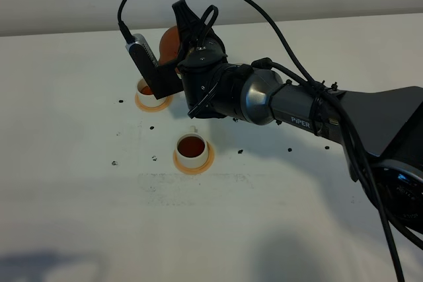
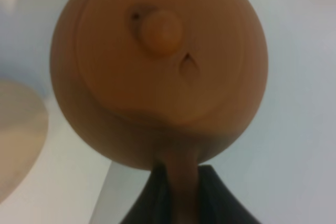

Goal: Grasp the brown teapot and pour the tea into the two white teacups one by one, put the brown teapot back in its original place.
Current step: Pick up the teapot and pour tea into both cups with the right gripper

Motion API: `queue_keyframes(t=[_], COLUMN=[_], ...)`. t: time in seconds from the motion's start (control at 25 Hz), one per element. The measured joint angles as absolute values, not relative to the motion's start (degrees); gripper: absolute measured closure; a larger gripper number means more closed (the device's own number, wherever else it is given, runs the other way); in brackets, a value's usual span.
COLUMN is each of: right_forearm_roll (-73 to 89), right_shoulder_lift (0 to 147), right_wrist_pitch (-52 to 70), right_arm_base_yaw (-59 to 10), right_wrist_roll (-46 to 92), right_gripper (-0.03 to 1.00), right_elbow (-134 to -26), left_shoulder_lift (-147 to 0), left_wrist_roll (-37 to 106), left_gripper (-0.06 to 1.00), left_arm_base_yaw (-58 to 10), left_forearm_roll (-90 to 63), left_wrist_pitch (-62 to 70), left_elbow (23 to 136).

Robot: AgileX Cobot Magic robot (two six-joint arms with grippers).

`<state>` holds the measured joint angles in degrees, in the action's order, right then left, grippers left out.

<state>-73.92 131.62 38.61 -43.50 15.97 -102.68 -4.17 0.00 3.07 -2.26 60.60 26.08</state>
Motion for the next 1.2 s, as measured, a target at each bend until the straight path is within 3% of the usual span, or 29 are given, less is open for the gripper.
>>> queue_keyframes(t=[1.2], right_forearm_roll=[-74.2], right_shoulder_lift=[131.6], right_wrist_pitch=[37.5], right_arm_base_yaw=[-44.2], right_wrist_roll=[18.7], right_gripper=[0.86], right_elbow=[-102.7], left_shoulder_lift=[-4.2], left_wrist_roll=[0.0], left_gripper=[0.39], left_arm_base_yaw=[3.1], left_forearm_roll=[-2.3], left_wrist_pitch=[60.6], left_elbow=[26.1])
